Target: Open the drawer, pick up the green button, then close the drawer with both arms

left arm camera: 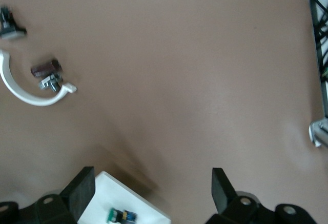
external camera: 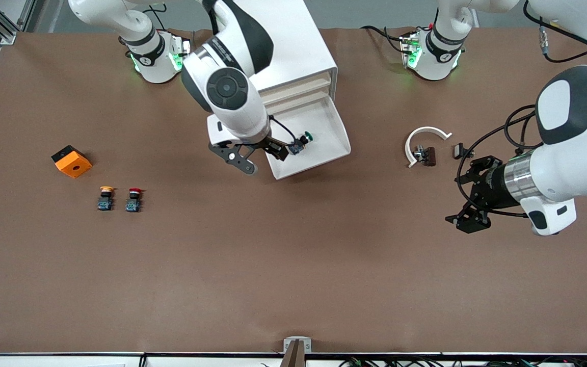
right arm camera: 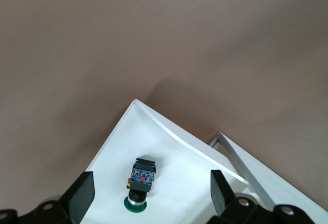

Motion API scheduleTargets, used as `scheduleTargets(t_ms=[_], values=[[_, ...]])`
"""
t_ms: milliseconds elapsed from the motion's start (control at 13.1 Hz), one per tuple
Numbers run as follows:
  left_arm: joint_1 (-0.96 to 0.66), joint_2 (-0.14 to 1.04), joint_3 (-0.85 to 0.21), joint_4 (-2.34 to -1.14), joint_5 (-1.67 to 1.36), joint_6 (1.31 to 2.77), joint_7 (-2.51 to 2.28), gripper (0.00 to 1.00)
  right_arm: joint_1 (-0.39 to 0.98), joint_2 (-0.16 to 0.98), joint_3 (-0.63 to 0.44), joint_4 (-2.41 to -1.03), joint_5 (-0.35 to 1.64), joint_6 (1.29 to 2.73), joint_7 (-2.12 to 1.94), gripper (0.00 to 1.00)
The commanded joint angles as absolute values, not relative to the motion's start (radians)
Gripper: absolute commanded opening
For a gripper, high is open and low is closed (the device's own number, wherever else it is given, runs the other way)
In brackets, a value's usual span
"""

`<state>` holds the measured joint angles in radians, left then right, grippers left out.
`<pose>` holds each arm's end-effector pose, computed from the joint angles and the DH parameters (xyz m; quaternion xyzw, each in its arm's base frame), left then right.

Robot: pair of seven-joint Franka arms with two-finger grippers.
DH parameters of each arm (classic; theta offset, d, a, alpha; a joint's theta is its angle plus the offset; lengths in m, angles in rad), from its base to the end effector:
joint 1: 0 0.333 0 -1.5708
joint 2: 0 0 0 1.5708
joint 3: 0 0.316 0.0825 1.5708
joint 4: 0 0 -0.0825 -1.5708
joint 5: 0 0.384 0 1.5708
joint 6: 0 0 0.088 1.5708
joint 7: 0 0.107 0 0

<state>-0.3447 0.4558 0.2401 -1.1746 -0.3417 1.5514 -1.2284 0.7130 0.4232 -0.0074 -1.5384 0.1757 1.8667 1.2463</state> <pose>0.6658 -0.1443 0.5354 0.8439 0.5223 -0.0999 0.0712 0.5004 0.4448 0.4034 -0.9512 0.2940 0.0936 0.0063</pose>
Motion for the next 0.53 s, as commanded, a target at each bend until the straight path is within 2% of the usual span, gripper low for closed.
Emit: scheduleTargets(t_ms=[0, 458], values=[[-0.357, 0.397, 0.236, -1.226, -0.263, 1.502, -1.073, 1.00, 0.748, 0.463, -0.018, -1.519, 0.187, 1.906, 1.311, 1.00], [-0.365, 0.354, 0.232, -1.327, -0.235, 1.473, -0.835, 1.00, 0.830, 0.543, -0.018, -1.522, 0.186, 1.944, 1.348, 1.00]])
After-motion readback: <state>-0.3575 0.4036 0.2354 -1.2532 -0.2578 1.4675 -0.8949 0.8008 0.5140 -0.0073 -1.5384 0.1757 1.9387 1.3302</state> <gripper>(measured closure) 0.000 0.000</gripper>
